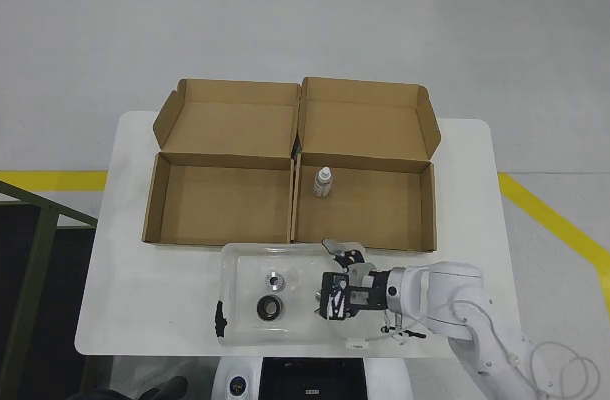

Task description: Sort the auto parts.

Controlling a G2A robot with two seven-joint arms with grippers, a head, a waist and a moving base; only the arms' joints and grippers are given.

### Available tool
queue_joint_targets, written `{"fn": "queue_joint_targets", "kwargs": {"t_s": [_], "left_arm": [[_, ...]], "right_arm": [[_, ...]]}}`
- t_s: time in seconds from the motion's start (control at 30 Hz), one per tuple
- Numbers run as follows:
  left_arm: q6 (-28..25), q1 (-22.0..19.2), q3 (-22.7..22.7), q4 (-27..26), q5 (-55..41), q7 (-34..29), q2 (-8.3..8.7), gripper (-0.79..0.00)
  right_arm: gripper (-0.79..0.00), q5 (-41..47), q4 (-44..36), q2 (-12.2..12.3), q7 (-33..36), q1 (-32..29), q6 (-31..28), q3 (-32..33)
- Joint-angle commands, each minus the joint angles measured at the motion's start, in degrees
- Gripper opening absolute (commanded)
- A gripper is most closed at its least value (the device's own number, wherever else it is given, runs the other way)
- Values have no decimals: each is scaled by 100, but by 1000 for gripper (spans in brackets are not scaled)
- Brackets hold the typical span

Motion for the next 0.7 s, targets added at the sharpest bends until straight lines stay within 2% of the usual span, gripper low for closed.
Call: {"fn": "queue_joint_targets", "kwargs": {"t_s": [0.0, 0.2, 0.6, 0.63, 0.67], "left_arm": [[0, 0, 0, 0, 0, 0, 0, 0], [0, 0, 0, 0, 0, 0, 0, 0], [0, 0, 0, 0, 0, 0, 0, 0], [0, 0, 0, 0, 0, 0, 0, 0], [0, 0, 0, 0, 0, 0, 0, 0]], "right_arm": [[0, -57, -29, 11, 60, -29, -23, -50], [0, -198, -44, 33, 227, -45, -105, -270], [0, -578, 228, 11, 522, 177, 149, -720], [-12, -598, 230, 13, 543, 182, 166, -735], [-58, -616, 230, 15, 554, 188, 178, -745]]}}
